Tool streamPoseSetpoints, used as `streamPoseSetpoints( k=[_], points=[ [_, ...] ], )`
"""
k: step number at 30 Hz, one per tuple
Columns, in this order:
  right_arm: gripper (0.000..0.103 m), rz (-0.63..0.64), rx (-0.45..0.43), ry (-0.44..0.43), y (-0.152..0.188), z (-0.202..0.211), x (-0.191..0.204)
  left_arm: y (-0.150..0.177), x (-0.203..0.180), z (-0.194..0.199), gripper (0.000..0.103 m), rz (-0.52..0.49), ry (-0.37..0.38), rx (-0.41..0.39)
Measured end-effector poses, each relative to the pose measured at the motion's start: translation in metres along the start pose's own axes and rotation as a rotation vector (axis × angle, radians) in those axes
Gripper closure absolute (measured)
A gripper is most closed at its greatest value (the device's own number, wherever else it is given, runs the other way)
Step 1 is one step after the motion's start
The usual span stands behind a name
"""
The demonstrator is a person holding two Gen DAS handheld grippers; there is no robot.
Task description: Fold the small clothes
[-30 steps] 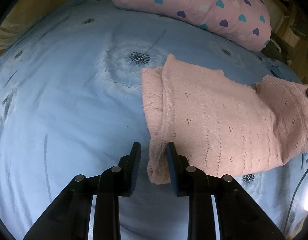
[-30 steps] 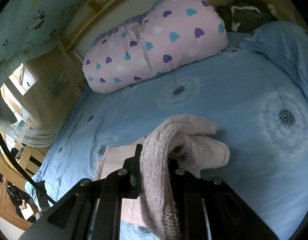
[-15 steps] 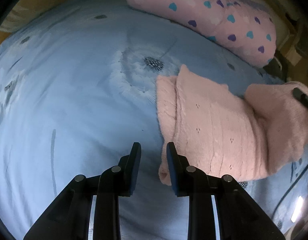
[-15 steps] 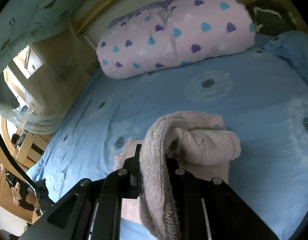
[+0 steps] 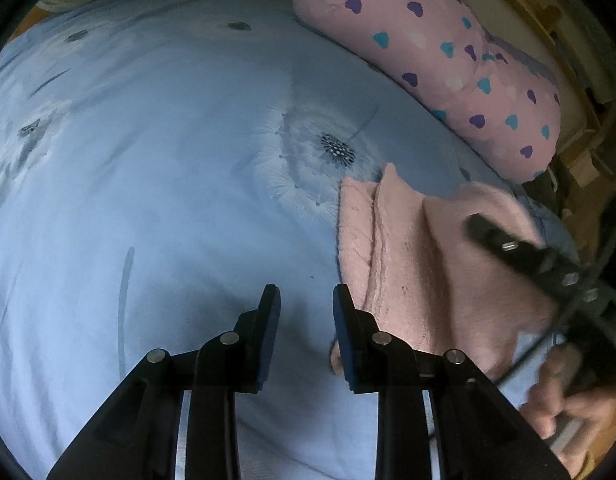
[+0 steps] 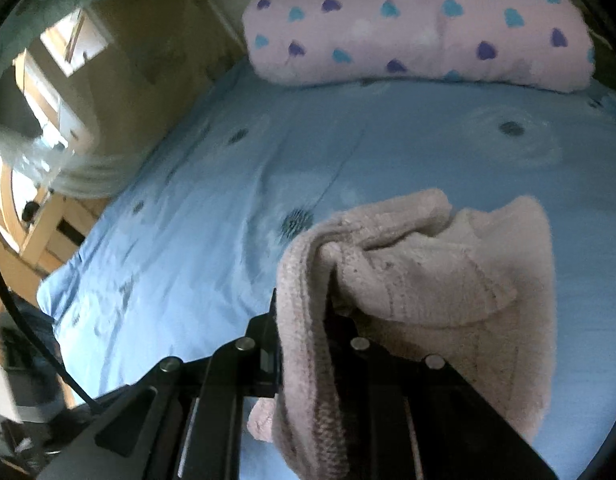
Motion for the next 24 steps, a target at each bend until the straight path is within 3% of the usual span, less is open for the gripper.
streamPoseSetpoints(
  k=[5, 8, 15, 24],
  points=[
    [0.071, -0.015, 0.089, -0.049, 0.018, -0.030, 0.007, -0.001, 0.005, 0.001, 0.083, 0.001, -0.007, -0.002],
    [0.071, 0.004, 0.069, -0.077, 0.022, -0.020, 0.013, -0.004, 0.006, 0.003, 0.083, 0.008, 0.000, -0.010],
    [0.064, 0.071, 0.006, -0.043, 0.029, 0.026, 0.004, -0.002, 0.004, 0.004, 0.083, 0.005, 0.015, -0.012],
    [0.059, -0.014, -0.027, 0.109, 0.043, 0.072, -0.072, 0.011, -0.051, -0.005, 0.083, -0.102, 0.123, -0.001]
  ],
)
Point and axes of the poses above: each gripper's, at about its wrist camera, not at the fingertips, and z roughly against the way its jaws point, x to its left, y to its underside, the point moved 6 cm from there along -z, roughly the way its jaws point, and after that the axes turned 2 degrees about z, right-handed, at the moved point
